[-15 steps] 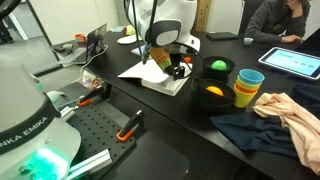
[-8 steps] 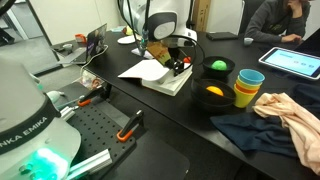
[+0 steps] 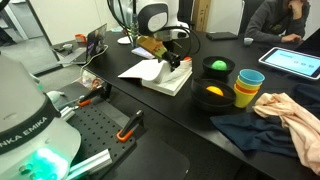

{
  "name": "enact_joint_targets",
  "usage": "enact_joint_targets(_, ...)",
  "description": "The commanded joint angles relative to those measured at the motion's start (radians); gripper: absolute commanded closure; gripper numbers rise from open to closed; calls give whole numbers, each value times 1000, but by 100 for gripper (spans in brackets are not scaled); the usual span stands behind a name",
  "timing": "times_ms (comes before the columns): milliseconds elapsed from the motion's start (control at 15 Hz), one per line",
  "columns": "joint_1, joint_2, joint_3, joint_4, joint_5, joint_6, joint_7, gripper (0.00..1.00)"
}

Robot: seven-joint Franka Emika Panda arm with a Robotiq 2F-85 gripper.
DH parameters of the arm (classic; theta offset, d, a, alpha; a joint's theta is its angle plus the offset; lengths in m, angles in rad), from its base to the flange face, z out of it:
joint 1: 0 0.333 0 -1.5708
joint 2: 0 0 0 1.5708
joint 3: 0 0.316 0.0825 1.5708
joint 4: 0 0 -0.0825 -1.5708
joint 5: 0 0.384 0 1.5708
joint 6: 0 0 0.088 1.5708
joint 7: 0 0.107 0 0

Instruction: Pick up the black bowl on top of the book and put it in the empty black bowl then open the orange book and flip the pages.

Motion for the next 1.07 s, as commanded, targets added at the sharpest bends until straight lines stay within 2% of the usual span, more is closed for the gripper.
enact_joint_targets(0,97,-59,-59,-17,-14,-5,7,30)
enact_joint_targets(67,119,-67,-75,-18,-16,-4,6,43)
enact_joint_targets(200,170,-84,-116,-20,-21,-2,7,60)
enact_joint_targets(267,194,-91,-137,-21,-25,-3,6,63)
enact_joint_targets(333,214,-97,-154,-22,-27,-2,6,60)
enact_joint_targets(400,234,-103,-170,-24,-29,-1,6,62)
enact_joint_targets(467,252,-108,-183,-25,-32,0,6,59)
enact_joint_targets(600,281,-115,-195,-26,-38,1,6,63)
enact_joint_targets(933,349,-127,-199,-22,-54,-5,4,62)
enact_joint_targets(1000,374,-133,-210,-20,-63,-7,2,65)
